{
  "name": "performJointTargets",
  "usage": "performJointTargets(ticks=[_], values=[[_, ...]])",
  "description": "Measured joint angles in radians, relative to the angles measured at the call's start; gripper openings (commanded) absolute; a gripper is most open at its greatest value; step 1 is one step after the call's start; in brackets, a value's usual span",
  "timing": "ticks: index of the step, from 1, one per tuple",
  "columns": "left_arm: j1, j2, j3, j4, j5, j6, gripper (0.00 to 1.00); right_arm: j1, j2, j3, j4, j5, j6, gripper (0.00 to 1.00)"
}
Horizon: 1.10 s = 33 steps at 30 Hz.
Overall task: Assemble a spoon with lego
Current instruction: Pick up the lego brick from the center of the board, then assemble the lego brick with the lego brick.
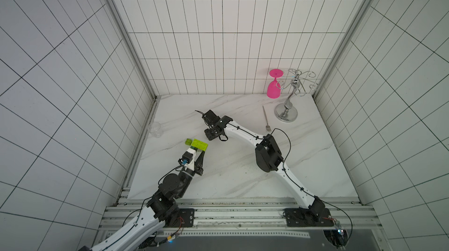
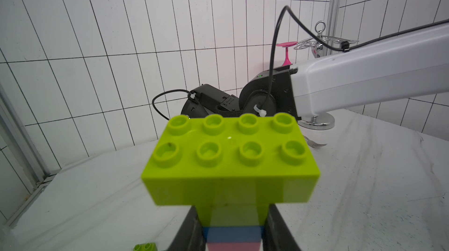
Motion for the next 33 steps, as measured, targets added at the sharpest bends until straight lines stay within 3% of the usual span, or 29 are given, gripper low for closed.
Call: performJointTargets(ticks=[3,8,14,17,20,26,33], values=[[0.000,0.039,-0.005,0.020,0.013,-0.003,0.03,-0.011,-0.018,-0.030,0.016,-0.004,-0.006,0.15],[0.000,0.215,-0.006,0.127,0.033,-0.006,0.03,-0.047,-0.245,-0.353,0.067,-0.042,-0.010,0.14],[0.000,0.682,0.070,0.311,0.126,-0.006,0.03,-0.201,-0.792,-0.819,0.138,-0.073,-0.018,0.15],[0.002,0.920,0.169,0.414,0.220,0.008,0.03,-0.274,-1.061,-0.990,0.161,-0.040,-0.016,0.15],[0.013,1.117,0.243,0.551,0.321,0.030,0.03,-0.285,-1.240,-1.119,0.154,-0.031,-0.013,0.15],[0.034,1.483,0.335,0.841,0.467,0.049,0.04,-0.277,-1.315,-1.262,0.107,-0.071,-0.004,0.16],[0.039,1.690,0.394,1.038,0.512,0.037,0.04,-0.198,-1.252,-1.281,0.086,-0.097,-0.016,0.16]])
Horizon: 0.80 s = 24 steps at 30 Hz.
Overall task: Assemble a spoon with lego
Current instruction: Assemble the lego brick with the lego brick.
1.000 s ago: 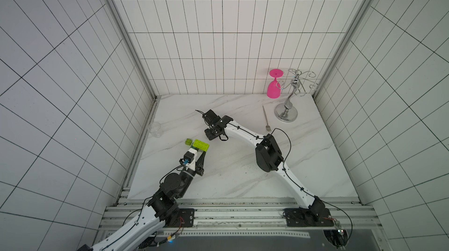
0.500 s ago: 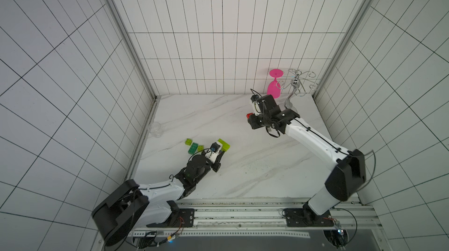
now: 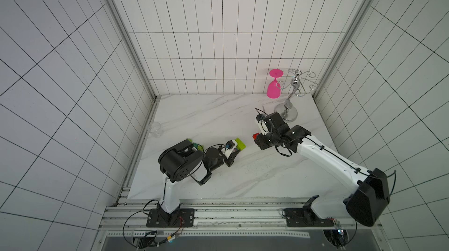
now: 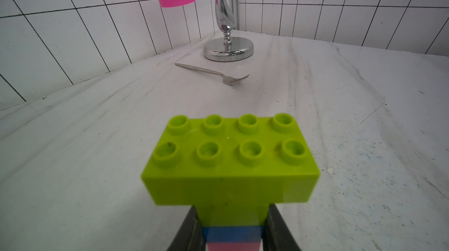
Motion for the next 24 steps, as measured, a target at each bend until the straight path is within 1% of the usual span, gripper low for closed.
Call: performJointTargets(ticks=[3,8,14,24], values=[[0.000,0.037,0.018,0.032,0.003,0.002,0.04,0.042,0.060,0.001,0.000,-0.007,-0.017,0.16],[0.003,0.085,0.042,0.059,0.016,0.008,0.04,0.082,0.126,0.002,0.001,-0.014,-0.055,0.17],[0.007,0.147,0.058,0.080,0.031,0.009,0.04,0.084,0.145,0.003,0.022,-0.011,-0.097,0.17],[0.007,0.162,0.063,0.100,0.032,0.016,0.05,0.084,0.225,0.005,0.147,0.008,-0.120,0.17]])
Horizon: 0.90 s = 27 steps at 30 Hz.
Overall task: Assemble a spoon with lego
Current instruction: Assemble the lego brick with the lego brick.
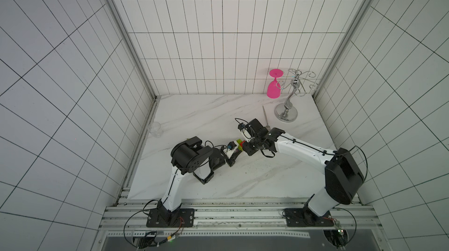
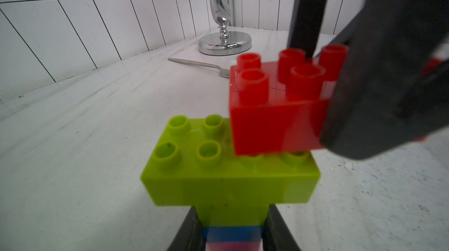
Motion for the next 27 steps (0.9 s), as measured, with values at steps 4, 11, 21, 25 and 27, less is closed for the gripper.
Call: performJointTargets(ticks=[4,11,21,25,27], values=[[0.003,0.000,0.000,0.000,-0.007,0.000,0.04,0.000,0.009,0.000,0.022,0.007,-0.002,0.17],[0.008,0.000,0.000,-0.001,-0.018,-0.003,0.04,0.000,0.025,0.008,0.034,0.021,-0.002,0.17],[0.008,0.002,0.000,0.003,-0.023,-0.007,0.04,0.000,0.034,0.019,0.048,0.035,0.000,0.16],[0.006,0.002,0.000,0.003,-0.018,-0.006,0.04,0.000,0.034,0.021,0.045,0.051,0.005,0.16],[0.006,0.002,0.000,0.003,-0.015,-0.004,0.04,0.000,0.038,0.034,0.032,0.058,0.005,0.16]])
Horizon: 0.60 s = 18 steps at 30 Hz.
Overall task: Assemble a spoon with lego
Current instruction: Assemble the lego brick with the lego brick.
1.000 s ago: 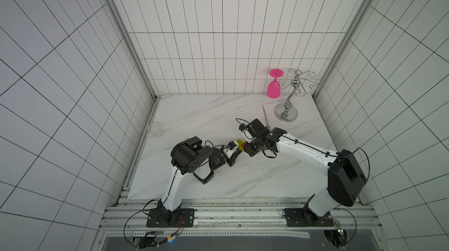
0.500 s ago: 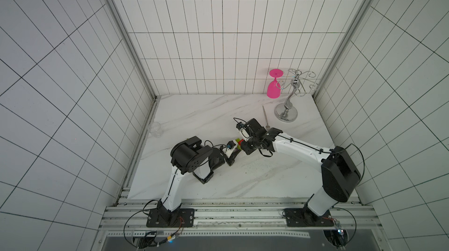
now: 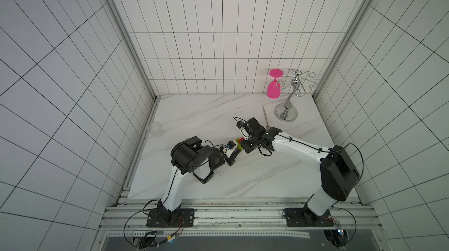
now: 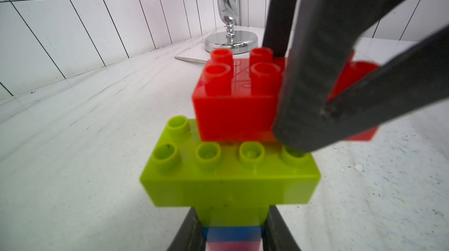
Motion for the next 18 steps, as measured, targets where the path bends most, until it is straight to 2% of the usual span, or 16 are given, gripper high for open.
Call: performJointTargets(ticks=[18], values=[[0.000,0.000,0.001,-0.002,0.002,0.003,0.03,0.007,0.025,0.022,-0.006,-0.029,0.028,0.16]])
